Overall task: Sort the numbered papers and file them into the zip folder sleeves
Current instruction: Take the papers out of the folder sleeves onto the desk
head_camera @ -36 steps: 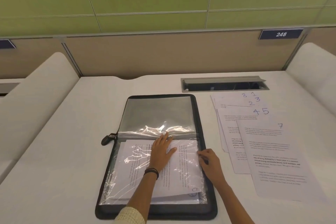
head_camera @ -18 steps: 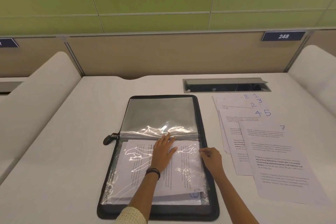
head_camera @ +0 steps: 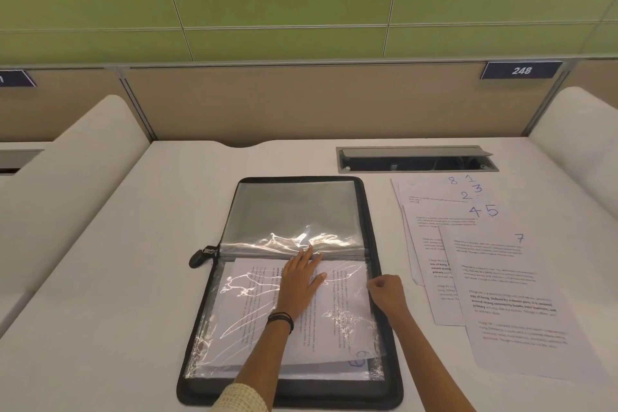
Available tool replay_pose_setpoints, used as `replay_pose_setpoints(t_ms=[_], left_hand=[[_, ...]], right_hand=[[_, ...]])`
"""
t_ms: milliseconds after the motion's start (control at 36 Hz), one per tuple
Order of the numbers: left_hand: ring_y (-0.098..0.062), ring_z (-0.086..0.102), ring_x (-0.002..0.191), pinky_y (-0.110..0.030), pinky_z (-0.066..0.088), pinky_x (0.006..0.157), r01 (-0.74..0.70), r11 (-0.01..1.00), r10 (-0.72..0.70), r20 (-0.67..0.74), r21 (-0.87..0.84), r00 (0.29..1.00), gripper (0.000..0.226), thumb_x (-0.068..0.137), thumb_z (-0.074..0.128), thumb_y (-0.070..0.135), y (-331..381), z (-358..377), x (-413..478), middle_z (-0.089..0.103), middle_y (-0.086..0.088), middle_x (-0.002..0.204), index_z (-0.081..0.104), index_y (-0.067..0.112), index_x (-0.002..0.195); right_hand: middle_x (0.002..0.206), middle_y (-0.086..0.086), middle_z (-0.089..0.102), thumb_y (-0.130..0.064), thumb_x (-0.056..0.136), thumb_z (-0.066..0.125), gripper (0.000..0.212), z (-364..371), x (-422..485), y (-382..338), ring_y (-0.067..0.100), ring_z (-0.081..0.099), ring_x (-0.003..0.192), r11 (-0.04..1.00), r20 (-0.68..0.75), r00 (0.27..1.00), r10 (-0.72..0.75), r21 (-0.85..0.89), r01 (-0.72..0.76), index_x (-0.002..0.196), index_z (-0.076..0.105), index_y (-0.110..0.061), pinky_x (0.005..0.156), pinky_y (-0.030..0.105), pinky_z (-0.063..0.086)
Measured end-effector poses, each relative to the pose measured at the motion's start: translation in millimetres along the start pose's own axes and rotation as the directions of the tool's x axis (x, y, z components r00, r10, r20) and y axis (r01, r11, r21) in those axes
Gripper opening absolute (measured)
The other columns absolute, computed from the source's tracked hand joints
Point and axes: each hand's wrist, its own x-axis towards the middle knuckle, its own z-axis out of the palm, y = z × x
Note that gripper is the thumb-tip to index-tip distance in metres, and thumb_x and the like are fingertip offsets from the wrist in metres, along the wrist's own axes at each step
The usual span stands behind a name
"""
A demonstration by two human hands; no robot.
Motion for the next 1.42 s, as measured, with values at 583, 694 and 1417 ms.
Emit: replay_pose_setpoints(t_ms=[583,694,1417], left_hand=[[-0.015,0.004,0.147,-0.025,-0.004,0.113,-0.007,0.999,0.006,-0.009,-0.042,1.000,0.053,0.100,0.034,0.043,0,1,0,0.008,0.005,0.158,0.020,0.028,0.149],[-0.015,0.004,0.147,-0.026,-0.003,0.114,-0.007,0.999,0.007,-0.009,-0.036,1.000,0.053,0.100,0.034,0.043,0,0,-1,0.007,0.005,0.158,0.020,0.028,0.149],[-0.017,-0.007,0.146,-0.028,-0.019,0.110,-0.069,0.997,0.069,0.006,0.030,0.998,0.089,0.079,0.005,0.079,3,-5,-3,0.000,0.002,0.159,0.016,0.027,0.150]], right_hand=[[0.056,0.001,0.054,0.001,0.085,0.059,0.037,-20,-25,-4,0.009,0.052,0.056,0.995,0.129,0.988,-0.080,-0.041,0.086,0.052,0.056,-0.015,0.056,0.011,0.043],[0.051,0.003,0.047,-0.006,0.089,0.058,0.040,-20,-26,-3,0.010,0.048,0.052,0.998,0.108,0.993,-0.049,-0.024,0.052,0.050,0.051,-0.010,0.054,0.010,0.041],[0.074,0.016,0.061,-0.008,0.089,0.056,0.023,-32,-21,7,0.012,0.051,0.060,0.986,0.047,0.998,-0.046,-0.161,0.053,0.071,0.064,0.004,0.058,0.018,0.041]])
